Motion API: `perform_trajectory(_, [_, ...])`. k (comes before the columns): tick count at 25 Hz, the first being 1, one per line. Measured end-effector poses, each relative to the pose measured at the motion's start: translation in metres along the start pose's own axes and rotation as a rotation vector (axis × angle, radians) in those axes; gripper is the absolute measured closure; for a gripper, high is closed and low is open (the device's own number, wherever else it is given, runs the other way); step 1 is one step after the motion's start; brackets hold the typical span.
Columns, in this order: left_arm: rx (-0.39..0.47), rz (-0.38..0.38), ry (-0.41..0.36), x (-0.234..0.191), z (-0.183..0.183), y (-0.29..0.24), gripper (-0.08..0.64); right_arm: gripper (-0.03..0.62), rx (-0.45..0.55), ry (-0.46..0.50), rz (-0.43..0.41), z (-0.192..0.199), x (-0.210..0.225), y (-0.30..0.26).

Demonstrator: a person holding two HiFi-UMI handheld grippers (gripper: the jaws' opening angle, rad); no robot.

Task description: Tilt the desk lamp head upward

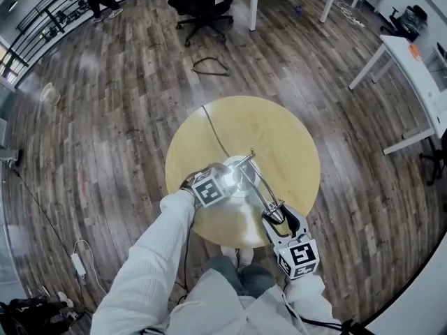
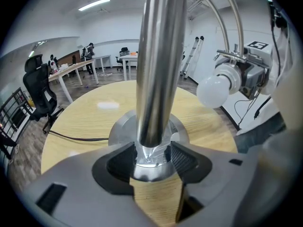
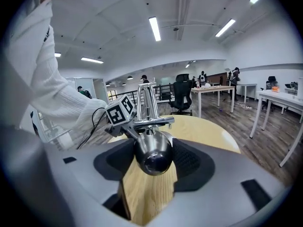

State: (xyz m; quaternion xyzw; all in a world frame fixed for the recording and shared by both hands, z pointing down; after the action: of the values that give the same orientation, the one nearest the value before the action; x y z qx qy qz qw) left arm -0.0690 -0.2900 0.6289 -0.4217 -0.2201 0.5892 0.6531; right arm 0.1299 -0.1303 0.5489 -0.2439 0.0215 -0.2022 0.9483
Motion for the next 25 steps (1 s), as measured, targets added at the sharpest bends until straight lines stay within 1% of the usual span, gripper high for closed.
perform_trajectory(5, [-0.008,0.0,0.003,0.001,-0.001,0.0,0.325,0.328,0.033,0.076,0.007,-0.028,0.0,0.033])
perform_trajectory(8, [-0.013,0.0,0.007,0.001,0.001,0.001,0.325,0.33,0.066,0.106,0.004,-0.046,-0.002,0.05])
perform_trajectory(13, [-0.012,0.005,0.012,0.001,0.002,0.0,0.325,0.334,0.153,0.112,-0.006,-0.082,-0.004,0.074])
perform_trajectory(18, [-0.034,0.002,0.0,0.002,0.001,0.002,0.325,0.337,0.23,0.125,-0.025,-0.131,-0.007,0.094])
perform_trajectory(21, [-0.04,-0.003,0.004,0.003,0.001,0.0,0.327,0.337,0.228,0.155,-0.056,-0.16,-0.009,0.095])
perform_trajectory(25, [-0.05,-0.007,0.008,0.003,0.001,-0.002,0.325,0.339,0.196,0.199,-0.092,-0.191,-0.011,0.09])
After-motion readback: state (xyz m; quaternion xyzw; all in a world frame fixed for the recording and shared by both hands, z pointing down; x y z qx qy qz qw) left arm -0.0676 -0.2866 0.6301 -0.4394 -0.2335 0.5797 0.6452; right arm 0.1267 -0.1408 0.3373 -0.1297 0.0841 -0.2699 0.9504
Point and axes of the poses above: the fingertips, and each gripper's own axes: y backward along the fingers, x to its right, z out of its underside, the point moved 10 cm from there along y, backward along the fingers, and after that the axes turned 10 degrees about z, right-handed, at the moved point
